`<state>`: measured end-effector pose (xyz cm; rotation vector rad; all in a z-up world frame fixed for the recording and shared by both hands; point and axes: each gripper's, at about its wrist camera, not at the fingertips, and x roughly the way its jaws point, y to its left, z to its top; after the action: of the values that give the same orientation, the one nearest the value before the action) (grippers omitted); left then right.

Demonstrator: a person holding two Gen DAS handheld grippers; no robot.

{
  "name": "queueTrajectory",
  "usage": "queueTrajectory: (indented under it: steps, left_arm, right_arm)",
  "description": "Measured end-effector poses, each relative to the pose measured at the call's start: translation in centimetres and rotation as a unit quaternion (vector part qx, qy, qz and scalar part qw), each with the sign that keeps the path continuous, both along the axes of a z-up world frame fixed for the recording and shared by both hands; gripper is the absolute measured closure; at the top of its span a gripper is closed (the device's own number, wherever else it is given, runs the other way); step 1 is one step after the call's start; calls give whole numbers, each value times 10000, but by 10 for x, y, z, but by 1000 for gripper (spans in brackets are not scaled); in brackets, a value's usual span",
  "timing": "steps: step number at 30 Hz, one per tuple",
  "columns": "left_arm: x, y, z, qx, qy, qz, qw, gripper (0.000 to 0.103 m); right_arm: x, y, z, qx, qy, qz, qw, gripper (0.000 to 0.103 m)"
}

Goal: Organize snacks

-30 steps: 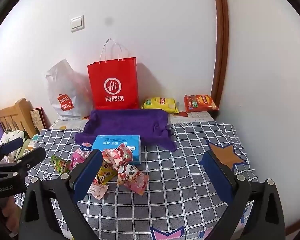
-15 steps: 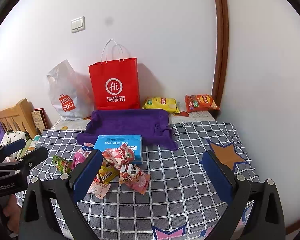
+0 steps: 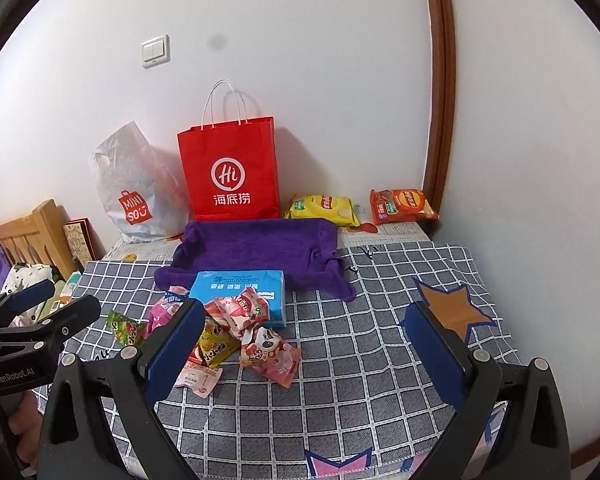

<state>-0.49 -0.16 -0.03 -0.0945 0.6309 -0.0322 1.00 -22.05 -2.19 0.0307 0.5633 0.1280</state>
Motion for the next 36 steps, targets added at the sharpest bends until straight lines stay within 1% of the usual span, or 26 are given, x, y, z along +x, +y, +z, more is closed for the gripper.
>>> queueTrajectory:
  steps: [22,32,36]
  left_arm:
    - [1,2,0,-100,-6,-12,9999,0]
    - [4,6,-6,-162,23,-2,9999,0]
    - [8,10,-8,-245,37,4,9997,0]
  right_arm:
    - [-7,2,2,-9,-43,15,10000,4]
    - [-1,6,1,-18,-38,63,10000,4]
    - [2,9,0,-60,-120,41,9999,4]
